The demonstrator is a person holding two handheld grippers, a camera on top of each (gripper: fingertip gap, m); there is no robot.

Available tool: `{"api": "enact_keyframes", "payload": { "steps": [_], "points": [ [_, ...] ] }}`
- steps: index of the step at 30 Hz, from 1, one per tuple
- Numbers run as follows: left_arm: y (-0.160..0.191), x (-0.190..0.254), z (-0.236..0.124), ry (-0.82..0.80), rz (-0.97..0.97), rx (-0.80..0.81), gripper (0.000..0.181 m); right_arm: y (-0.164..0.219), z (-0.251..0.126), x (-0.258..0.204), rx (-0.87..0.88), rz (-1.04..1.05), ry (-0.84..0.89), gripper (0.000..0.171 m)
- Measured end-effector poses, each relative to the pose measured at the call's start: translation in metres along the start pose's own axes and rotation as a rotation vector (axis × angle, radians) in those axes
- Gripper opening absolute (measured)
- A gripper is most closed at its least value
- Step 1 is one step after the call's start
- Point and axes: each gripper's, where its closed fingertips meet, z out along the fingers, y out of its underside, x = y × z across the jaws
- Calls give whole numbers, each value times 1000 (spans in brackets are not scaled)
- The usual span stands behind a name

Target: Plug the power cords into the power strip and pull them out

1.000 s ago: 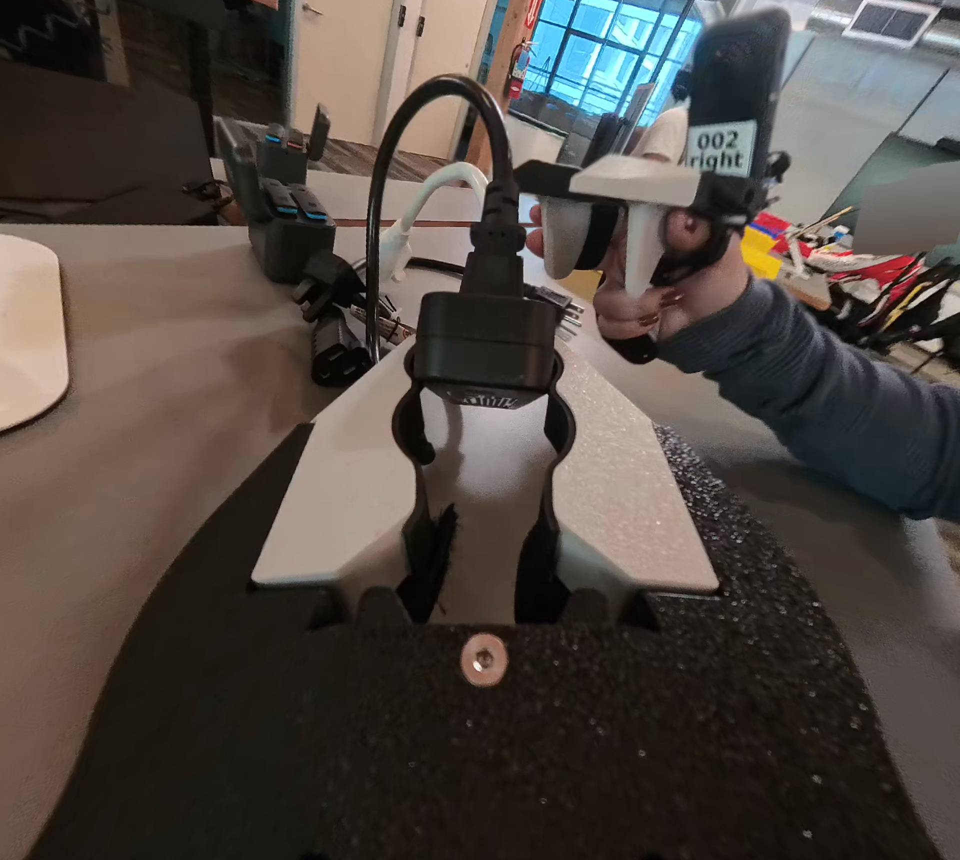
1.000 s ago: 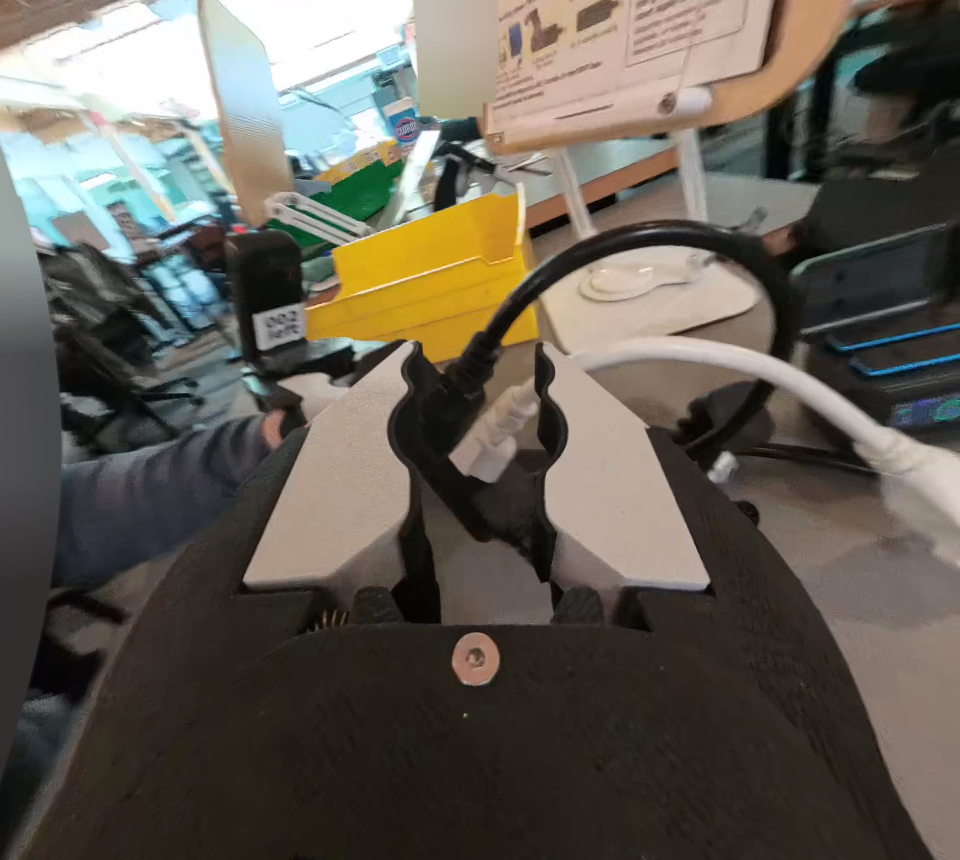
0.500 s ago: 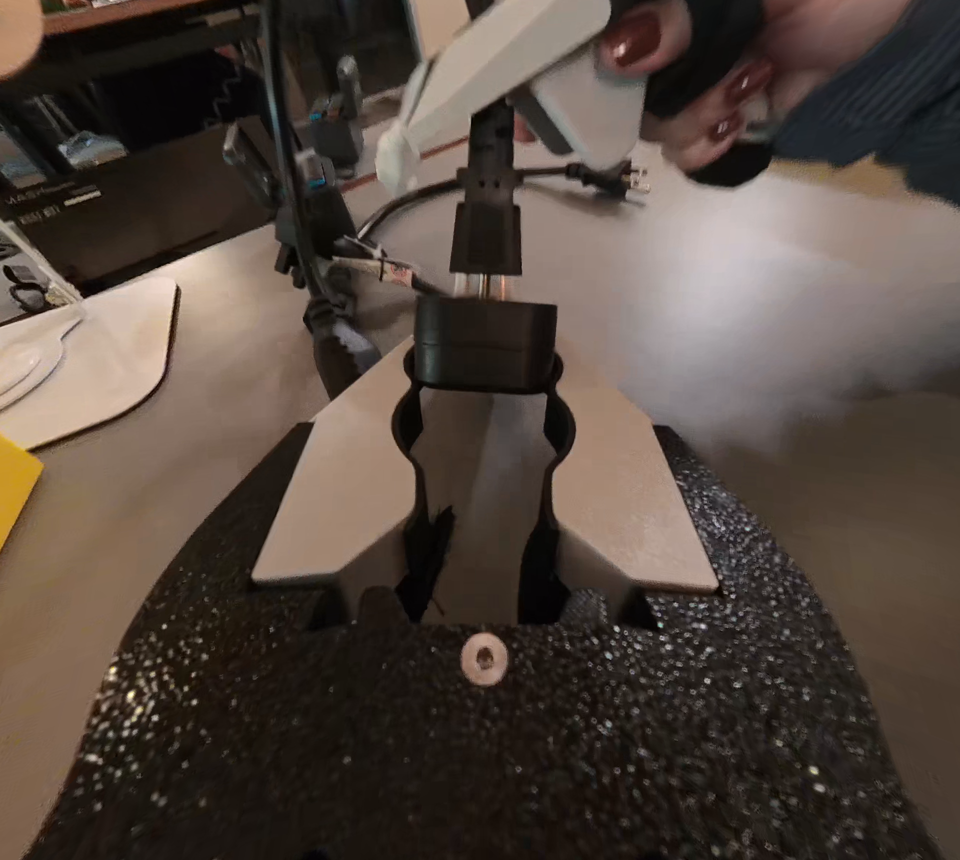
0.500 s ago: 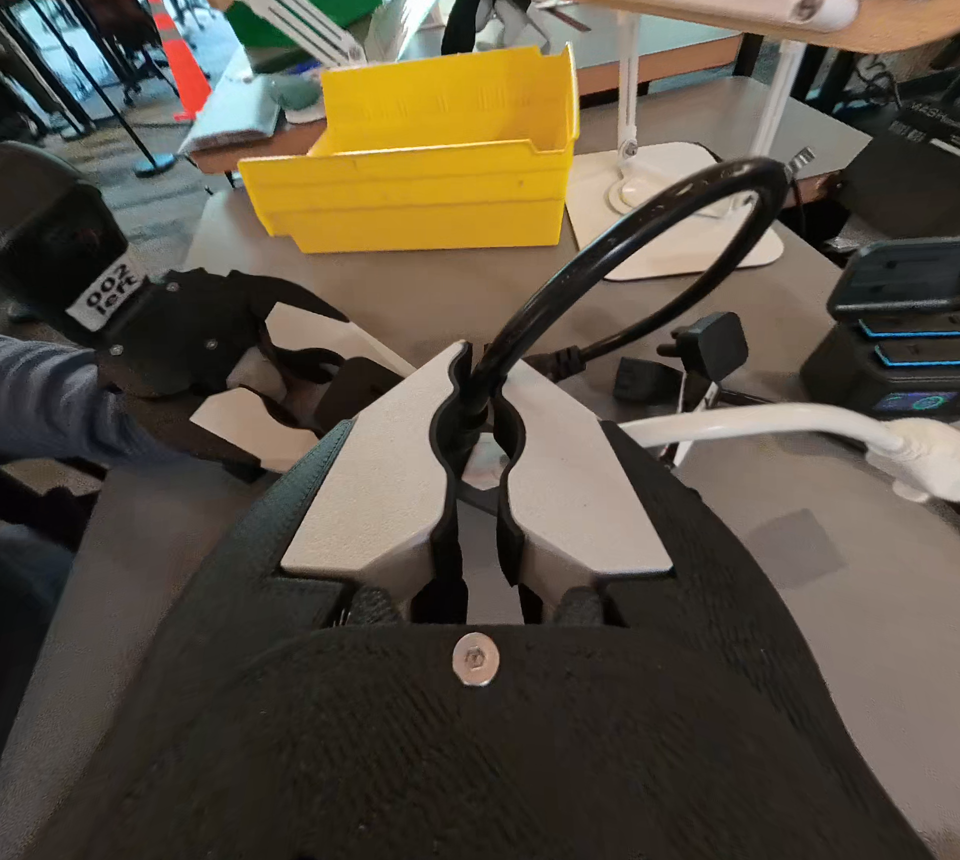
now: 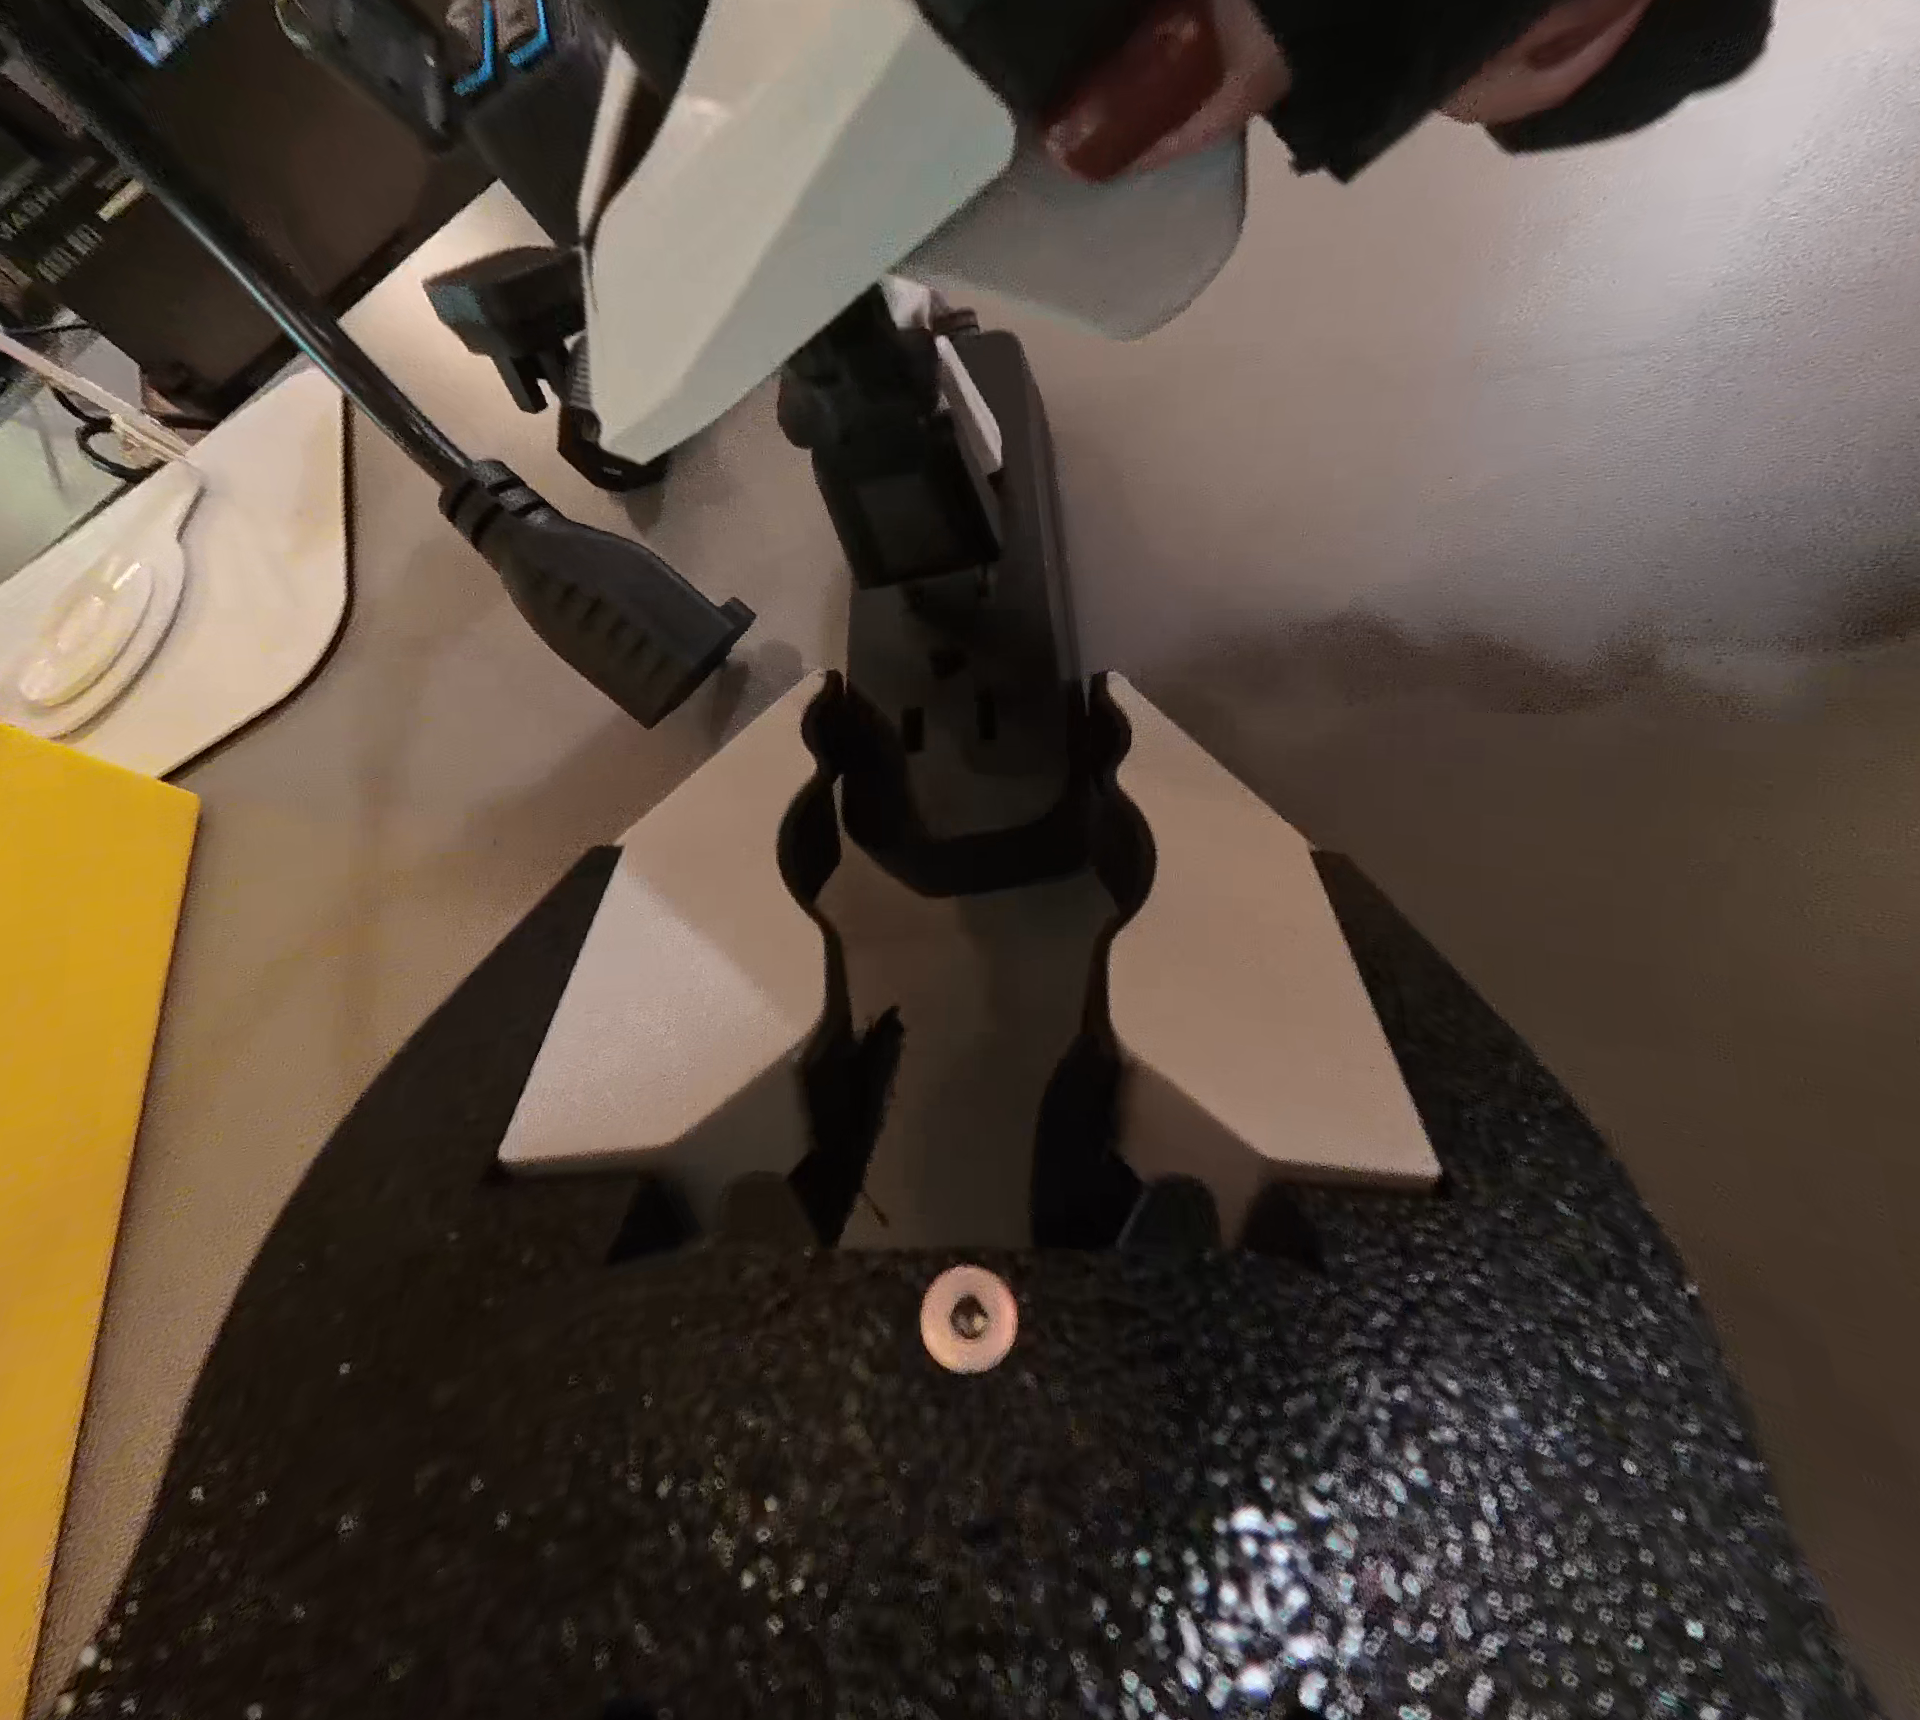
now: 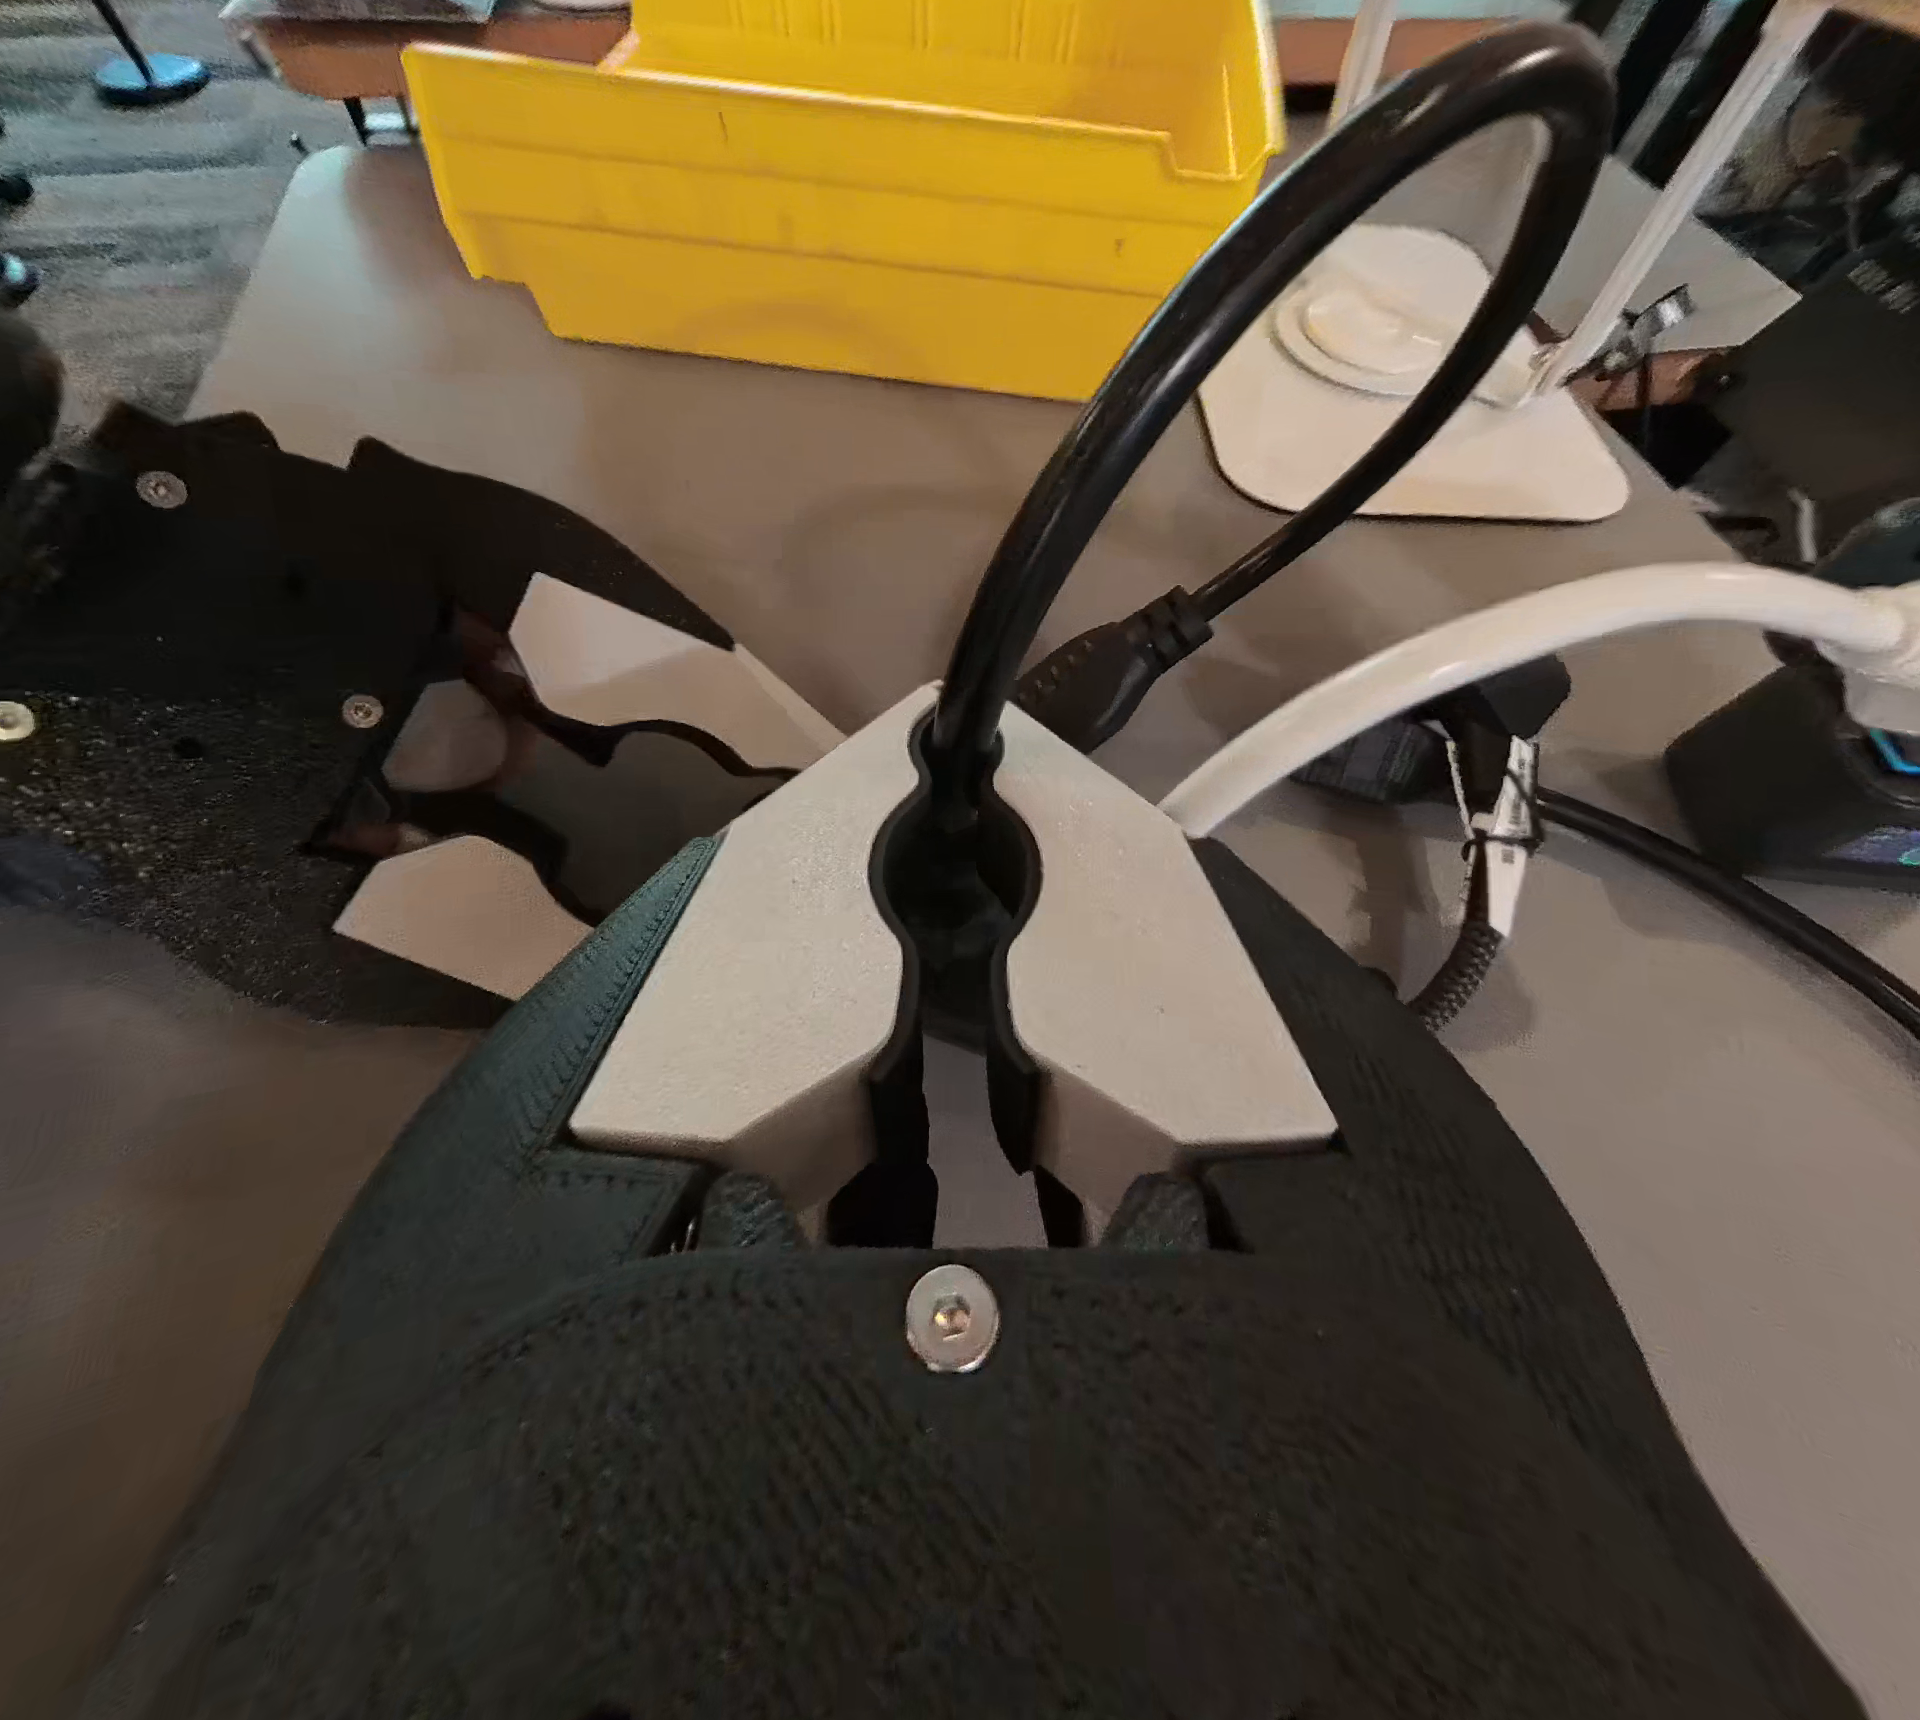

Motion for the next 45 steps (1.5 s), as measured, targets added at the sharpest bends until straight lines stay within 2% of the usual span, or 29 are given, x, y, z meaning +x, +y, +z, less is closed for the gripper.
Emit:
{"api": "enact_keyframes", "payload": {
  "steps": [4, 6, 9, 15, 19, 23, 26, 30, 33, 34, 35, 37, 42, 44, 45],
  "points": [
    [4, 2, 4, 39, -30, -54, 45, 3, -2, 4, 12, 14, 50, 13],
    [5, 2, 5, 50, -45, -67, 44, 5, -2, 1, 3, 26, 29, 4],
    [6, 3, 6, 87, -101, -71, 43, 7, 2, -3, -26, -20, 21, 0],
    [7, 3, 6, 108, -135, -70, 42, 6, 9, -8, 16, -21, 30, 0],
    [6, 3, 7, 99, -133, -72, 42, 7, 3, 2, 65, 115, -40, 0],
    [5, 4, 8, 84, -158, -77, 42, 6, 13, -8, 38, -53, 47, 0],
    [5, 4, 8, 85, -148, -76, 42, 7, 7, 3, 64, 52, 0, 0],
    [5, 4, 9, 92, -156, -73, 42, 5, 11, -3, 69, -77, 119, 0],
    [5, 4, 8, 97, -161, -67, 42, 1, 4, 1, 172, -58, 192, 0],
    [4, 5, 8, 101, -152, -65, 42, 2, 1, 2, 188, -65, 215, 2],
    [4, 5, 8, 99, -144, -66, 42, 2, 0, -3, 195, -77, 204, 27],
    [4, 5, 8, 106, -158, -59, 42, 4, -2, -4, 219, -64, 222, 42],
    [3, 6, 8, 124, -164, -50, 42, 7, -11, 6, 232, -115, 317, 24],
    [3, 4, 8, 141, -206, -24, 42, 4, -24, 11, 284, -136, 356, 25],
    [3, 4, 8, 140, -205, -23, 42, 3, -31, 13, 307, -150, 369, 32]
  ]
}}
